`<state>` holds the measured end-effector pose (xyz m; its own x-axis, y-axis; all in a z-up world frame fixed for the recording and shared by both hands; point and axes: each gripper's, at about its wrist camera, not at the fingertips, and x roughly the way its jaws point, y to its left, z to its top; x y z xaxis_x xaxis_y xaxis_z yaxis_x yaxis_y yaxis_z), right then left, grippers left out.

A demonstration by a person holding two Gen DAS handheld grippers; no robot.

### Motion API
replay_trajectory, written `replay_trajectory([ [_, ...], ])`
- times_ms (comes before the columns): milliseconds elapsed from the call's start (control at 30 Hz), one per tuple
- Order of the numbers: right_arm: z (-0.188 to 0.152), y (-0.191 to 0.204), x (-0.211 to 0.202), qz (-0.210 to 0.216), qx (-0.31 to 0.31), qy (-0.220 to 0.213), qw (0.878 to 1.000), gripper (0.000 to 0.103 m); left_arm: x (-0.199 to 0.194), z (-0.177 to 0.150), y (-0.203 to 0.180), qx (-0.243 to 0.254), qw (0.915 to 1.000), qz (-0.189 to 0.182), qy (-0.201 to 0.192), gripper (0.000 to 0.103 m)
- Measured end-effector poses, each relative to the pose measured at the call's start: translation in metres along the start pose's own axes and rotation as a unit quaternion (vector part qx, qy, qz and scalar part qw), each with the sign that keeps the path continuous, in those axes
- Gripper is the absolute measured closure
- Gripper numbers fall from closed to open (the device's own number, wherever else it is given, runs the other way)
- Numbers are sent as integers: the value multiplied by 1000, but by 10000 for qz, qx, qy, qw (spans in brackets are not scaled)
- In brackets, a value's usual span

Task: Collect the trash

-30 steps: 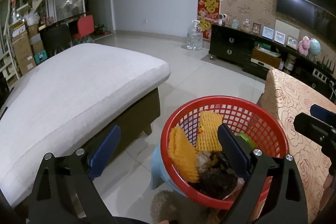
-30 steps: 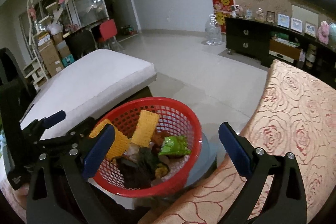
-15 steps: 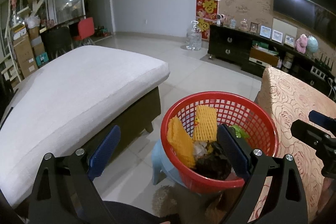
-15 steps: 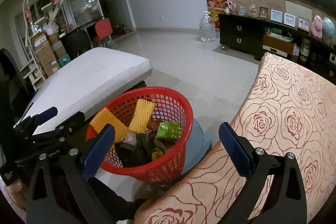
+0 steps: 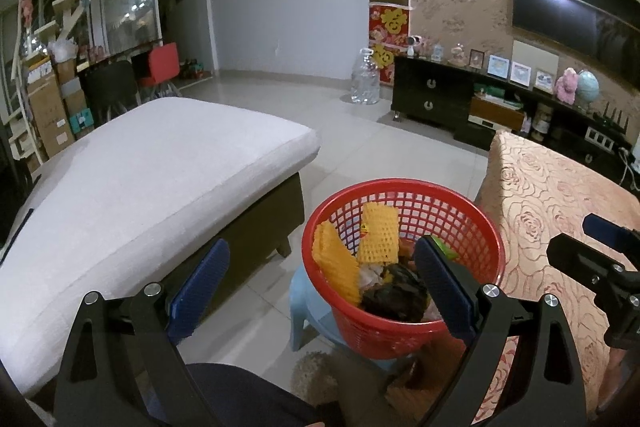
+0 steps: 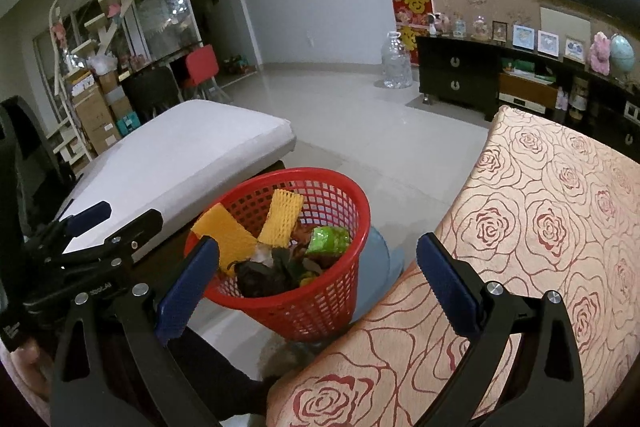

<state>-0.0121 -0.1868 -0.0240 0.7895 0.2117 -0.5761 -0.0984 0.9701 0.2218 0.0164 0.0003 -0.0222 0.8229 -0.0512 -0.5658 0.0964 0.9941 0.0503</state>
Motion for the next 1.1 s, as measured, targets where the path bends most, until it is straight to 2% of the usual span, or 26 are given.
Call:
replay_trajectory([
  [467, -7, 2, -9, -30, -11, -88, 10000, 7, -18, 3, -4, 48, 9998, -16, -189, 12],
  [600, -8, 3, -8, -29, -28, -107, 9999, 7, -21, 3, -2, 25, 9997, -6, -231, 8],
  [1100, -12, 9, 2, -1, -92, 8, 10000, 7, -20, 4, -2, 8, 9998, -10, -183, 8],
])
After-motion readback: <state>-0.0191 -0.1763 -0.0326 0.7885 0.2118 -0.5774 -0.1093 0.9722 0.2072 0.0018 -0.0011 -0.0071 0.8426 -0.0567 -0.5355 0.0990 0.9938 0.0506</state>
